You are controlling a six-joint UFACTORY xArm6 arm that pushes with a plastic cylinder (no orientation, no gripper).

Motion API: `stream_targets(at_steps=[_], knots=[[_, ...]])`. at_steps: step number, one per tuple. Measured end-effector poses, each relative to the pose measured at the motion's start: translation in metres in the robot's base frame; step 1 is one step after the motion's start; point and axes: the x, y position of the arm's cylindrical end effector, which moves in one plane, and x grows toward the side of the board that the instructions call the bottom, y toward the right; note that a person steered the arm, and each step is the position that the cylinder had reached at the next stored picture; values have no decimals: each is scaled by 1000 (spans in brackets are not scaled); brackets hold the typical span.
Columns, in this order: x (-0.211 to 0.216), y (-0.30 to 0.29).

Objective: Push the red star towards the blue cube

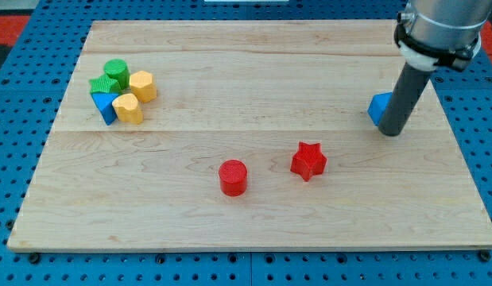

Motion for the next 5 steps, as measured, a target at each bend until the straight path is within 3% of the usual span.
stream_targets(at_steps=[1, 2, 3, 4, 5], knots=[[-27, -19], [72, -9], [140, -99], [87, -146], [39, -132]])
